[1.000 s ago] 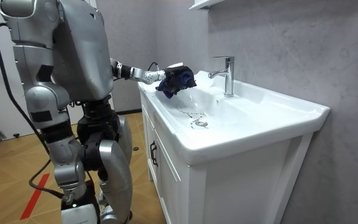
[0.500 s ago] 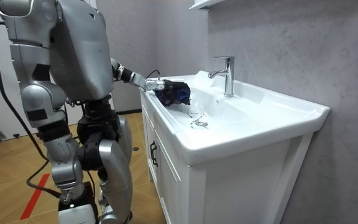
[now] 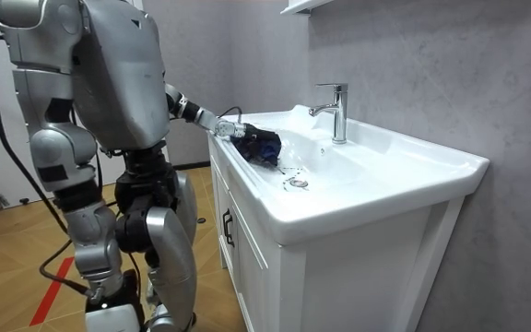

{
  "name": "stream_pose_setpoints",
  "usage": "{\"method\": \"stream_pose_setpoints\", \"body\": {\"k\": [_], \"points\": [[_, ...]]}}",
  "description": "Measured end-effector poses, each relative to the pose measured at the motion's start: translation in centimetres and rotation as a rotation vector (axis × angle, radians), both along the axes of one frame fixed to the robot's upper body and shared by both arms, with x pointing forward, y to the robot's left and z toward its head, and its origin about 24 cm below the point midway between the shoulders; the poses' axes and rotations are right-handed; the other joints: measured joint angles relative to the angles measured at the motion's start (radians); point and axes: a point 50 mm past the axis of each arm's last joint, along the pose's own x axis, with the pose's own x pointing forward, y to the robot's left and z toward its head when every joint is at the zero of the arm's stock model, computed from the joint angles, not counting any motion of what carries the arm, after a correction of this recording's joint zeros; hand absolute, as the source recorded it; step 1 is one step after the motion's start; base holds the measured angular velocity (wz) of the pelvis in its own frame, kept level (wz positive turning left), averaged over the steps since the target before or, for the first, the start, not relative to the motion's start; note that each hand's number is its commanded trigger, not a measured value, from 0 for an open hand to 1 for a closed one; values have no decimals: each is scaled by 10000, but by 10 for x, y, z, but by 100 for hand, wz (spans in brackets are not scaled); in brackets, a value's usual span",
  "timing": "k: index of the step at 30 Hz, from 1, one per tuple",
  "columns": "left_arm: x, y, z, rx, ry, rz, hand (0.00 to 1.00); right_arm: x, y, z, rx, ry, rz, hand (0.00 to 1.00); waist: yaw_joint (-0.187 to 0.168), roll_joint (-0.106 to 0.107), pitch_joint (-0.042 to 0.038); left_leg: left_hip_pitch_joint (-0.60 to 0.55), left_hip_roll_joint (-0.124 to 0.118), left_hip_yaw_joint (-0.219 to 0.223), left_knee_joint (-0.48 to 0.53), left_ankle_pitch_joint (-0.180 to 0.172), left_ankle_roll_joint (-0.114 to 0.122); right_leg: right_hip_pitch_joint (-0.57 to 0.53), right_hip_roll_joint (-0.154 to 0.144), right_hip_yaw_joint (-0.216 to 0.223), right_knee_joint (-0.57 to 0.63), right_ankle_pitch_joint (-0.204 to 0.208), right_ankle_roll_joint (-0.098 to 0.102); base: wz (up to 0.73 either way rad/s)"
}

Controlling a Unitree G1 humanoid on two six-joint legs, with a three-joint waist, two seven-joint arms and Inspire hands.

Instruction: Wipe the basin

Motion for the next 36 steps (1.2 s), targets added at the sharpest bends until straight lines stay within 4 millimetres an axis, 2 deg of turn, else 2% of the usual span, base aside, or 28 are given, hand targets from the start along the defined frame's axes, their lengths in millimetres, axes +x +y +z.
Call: {"method": "stream_pose_setpoints", "body": {"k": [6, 8, 10, 15, 20, 23, 28, 33, 36], "points": [[2, -6, -5, -354, 762, -237, 100, -1, -1, 0, -24, 0, -93, 0, -159, 9, -6, -21, -4, -6, 49, 0, 0, -5, -27, -10, 39, -1, -2, 1], [5, -11, -6, -1049, 875, -145, 100, -1, 0, 0, 57, 26, -96, 0, -238, 31, -4, 3, -7, -8, 48, 0, 0, -26, -57, -83, 56, -1, -2, 5], [5, -11, -7, -1533, 1003, 31, 100, 1, 0, 0, 136, -28, -123, 0, -402, 126, -41, 3, 0, -48, 34, -12, 13, -37, -44, -107, 57, -5, -2, 4], [15, -12, -8, -2917, 1372, 481, 100, -2, -3, 1, 48, 52, -525, 0, -602, 246, -72, -88, 0, -47, 34, -25, 22, -284, -51, -125, 291, -49, -43, -1], [23, -14, -11, -5004, 1430, 1376, 100, -12, -6, 2, -136, 60, -894, 0, -670, 283, -60, -91, 3, 99, 52, -26, 12, -371, -12, 56, 454, -118, -67, -8], [25, -12, -14, -5690, 1448, 1931, 100, -20, -6, 2, -135, 197, -1117, 0, -683, 308, -61, -76, -17, 197, 56, -29, 13, -386, -21, 128, 557, -120, -62, -9], [26, -9, -17, -6528, 1383, 2654, 100, -30, -6, 3, -157, 548, -1282, 0, -700, 355, -40, -73, -22, 384, 53, -41, 0, -565, 34, 337, 786, -169, -67, -11], [26, -6, -19, -6913, 1281, 3118, 100, -35, -6, 3, -162, 680, -1400, 0, -951, 334, -30, -108, -11, 437, 144, -102, -70, -832, 50, 380, 1141, -347, -134, -6], [34, -8, -14, -7077, 1048, 3095, 100, -33, -6, 3, -149, 612, -1441, 0, -1043, 296, -22, -230, 33, 482, 227, -140, -128, -1036, 126, 512, 1297, -381, -189, -10]]}}
